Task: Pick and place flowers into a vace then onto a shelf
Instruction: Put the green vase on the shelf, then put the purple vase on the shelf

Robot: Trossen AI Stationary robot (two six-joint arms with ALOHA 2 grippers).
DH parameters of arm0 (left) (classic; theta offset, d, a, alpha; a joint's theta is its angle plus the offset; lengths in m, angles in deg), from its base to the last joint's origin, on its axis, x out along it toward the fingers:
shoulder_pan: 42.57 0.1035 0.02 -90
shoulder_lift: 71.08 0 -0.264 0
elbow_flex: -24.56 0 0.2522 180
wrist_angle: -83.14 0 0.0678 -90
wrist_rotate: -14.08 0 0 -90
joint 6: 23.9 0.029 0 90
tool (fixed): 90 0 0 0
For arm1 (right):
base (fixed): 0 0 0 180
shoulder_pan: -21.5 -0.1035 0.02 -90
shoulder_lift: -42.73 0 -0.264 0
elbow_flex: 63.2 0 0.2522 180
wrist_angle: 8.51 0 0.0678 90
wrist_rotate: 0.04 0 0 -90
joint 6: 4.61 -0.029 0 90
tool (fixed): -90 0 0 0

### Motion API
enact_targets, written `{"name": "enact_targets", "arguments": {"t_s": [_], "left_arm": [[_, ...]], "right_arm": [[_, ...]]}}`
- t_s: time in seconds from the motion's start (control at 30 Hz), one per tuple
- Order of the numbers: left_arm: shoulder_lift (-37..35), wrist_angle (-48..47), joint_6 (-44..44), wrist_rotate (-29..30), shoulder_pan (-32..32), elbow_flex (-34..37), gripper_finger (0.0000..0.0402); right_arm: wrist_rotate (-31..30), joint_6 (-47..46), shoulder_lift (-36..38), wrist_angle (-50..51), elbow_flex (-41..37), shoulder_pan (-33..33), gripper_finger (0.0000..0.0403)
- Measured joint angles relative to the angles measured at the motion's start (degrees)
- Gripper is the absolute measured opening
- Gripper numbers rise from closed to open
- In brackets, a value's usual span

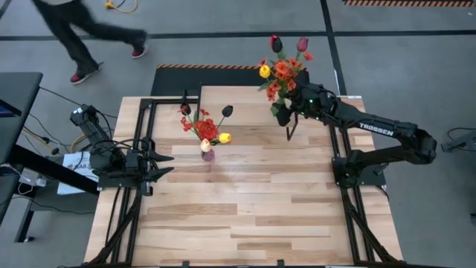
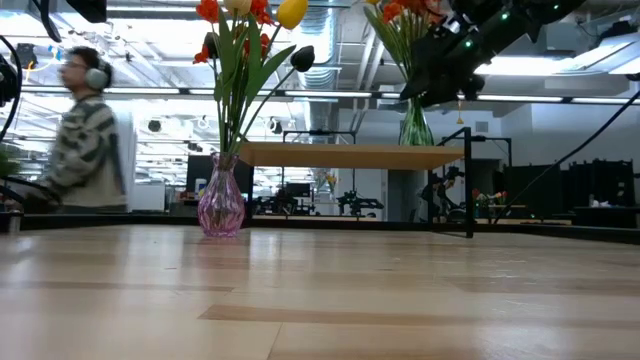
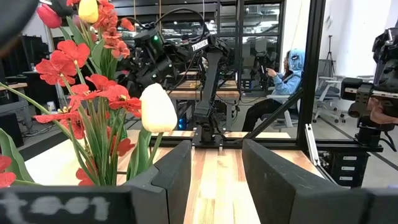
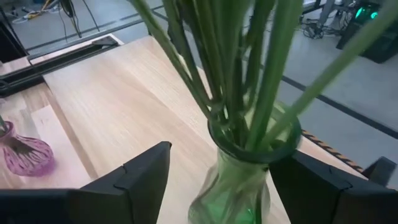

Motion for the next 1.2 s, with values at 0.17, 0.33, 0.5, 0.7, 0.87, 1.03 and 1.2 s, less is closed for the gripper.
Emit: {"name": "enact_targets", "arguments": {"t_s": [0.17, 0.33, 0.5, 0.7, 0.87, 1.03, 1.2], "left_arm": [[0.0, -0.2, 0.0, 0.0, 0.0, 0.0, 0.0134], [0.0, -0.2, 0.0, 0.0, 0.0, 0.0, 0.0134], [0.0, -0.2, 0.0, 0.0, 0.0, 0.0, 0.0134], [0.0, -0.1, -0.8, 0.0, 0.0, 0.0, 0.0134], [0.0, -0.3, -1.5, 0.0, 0.0, 0.0, 0.0134], [0.1, -2.4, -3.5, 0.0, 0.0, 0.0, 0.0134], [4.5, -4.0, -7.6, 0.7, 0.1, 0.0, 0.0134]], "right_arm": [[0.0, 0.0, 2.1, 2.3, 0.0, 0.0, 0.0260], [0.0, 0.0, 4.2, 5.7, 0.0, 0.0, 0.0260], [0.0, -0.1, 6.5, 10.1, 0.0, 0.0, 0.0260], [0.0, -0.5, 11.2, 14.8, 0.0, -2.3, 0.0260], [0.0, -2.4, 17.6, 17.8, 0.0, -6.8, 0.0260], [-0.2, -5.9, 24.8, 22.1, 0.0, -12.0, 0.0260], [-2.2, -8.7, 29.2, 22.9, -0.9, -17.9, 0.0260]]}}
